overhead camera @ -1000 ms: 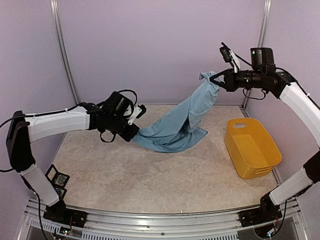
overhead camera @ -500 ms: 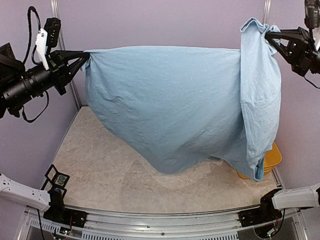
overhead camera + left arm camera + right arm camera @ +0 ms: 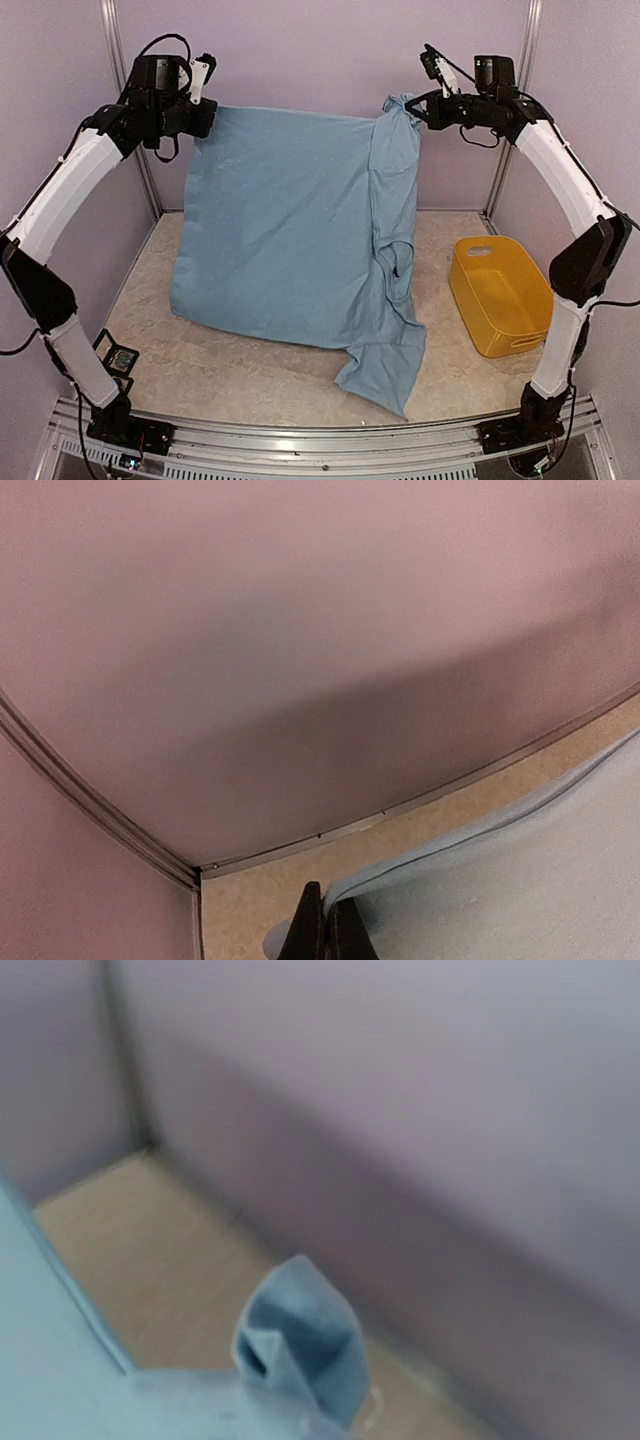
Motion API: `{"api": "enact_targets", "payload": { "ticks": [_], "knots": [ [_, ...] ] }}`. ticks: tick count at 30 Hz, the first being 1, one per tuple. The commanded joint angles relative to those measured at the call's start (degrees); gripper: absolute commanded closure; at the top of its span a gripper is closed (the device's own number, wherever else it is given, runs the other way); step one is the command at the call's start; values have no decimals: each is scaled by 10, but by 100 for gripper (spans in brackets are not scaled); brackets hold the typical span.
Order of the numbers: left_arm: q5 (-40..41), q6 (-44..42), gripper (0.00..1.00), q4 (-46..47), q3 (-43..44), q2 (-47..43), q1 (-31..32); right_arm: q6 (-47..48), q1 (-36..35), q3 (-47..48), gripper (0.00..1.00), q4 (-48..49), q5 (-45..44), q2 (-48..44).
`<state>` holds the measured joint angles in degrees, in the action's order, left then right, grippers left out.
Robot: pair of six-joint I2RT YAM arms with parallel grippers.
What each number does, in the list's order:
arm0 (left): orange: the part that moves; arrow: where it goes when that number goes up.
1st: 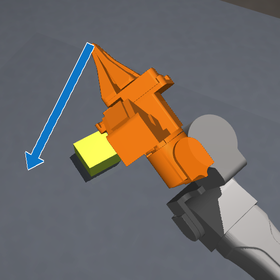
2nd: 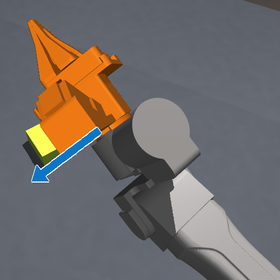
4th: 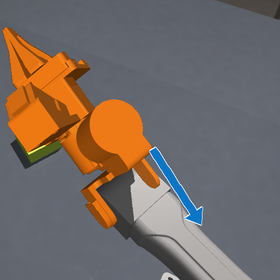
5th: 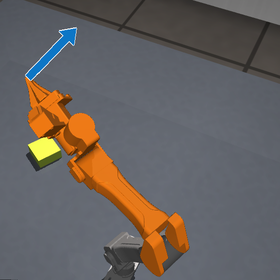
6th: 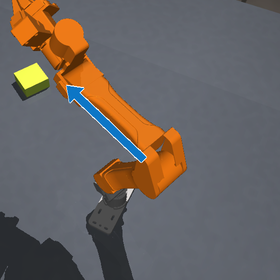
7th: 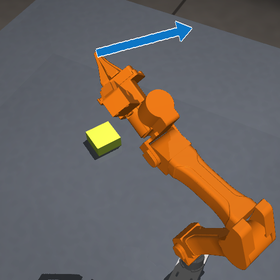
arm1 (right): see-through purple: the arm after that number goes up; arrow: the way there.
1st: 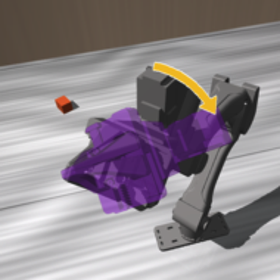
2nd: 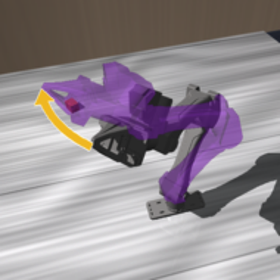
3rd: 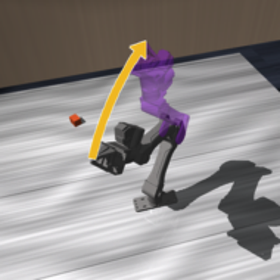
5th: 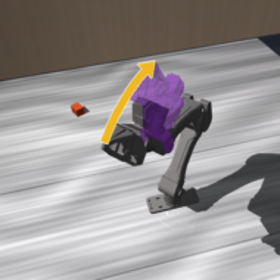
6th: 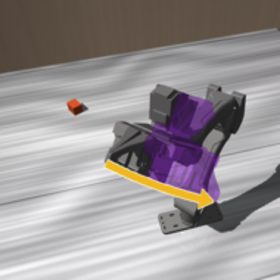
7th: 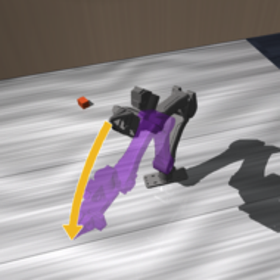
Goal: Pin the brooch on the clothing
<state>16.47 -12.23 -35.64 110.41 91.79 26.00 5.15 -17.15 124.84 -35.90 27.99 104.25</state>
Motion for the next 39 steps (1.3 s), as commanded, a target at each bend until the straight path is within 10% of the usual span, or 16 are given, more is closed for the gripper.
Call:
{"api": "enact_targets", "payload": {
  "ticks": [1,4,11,24,33,39],
  "knots": [
    [98,-33,100,16,204,101,-9,-49,25,195,100,113,-41,53],
    [108,-58,100,35,256,132,-7,-79,26,188,100,198,-5,41],
    [133,-79,100,111,64,47,-11,-18,23,85,100,150,54,-10],
    [64,189,100,105,-442,-51,13,139,-142,-459,100,83,49,-96],
    [17,237,100,160,-504,24,-4,166,-223,-181,100,75,-77,208],
    [20,233,100,156,-505,27,-11,112,-235,23,60,53,-201,349]
  ]
}}
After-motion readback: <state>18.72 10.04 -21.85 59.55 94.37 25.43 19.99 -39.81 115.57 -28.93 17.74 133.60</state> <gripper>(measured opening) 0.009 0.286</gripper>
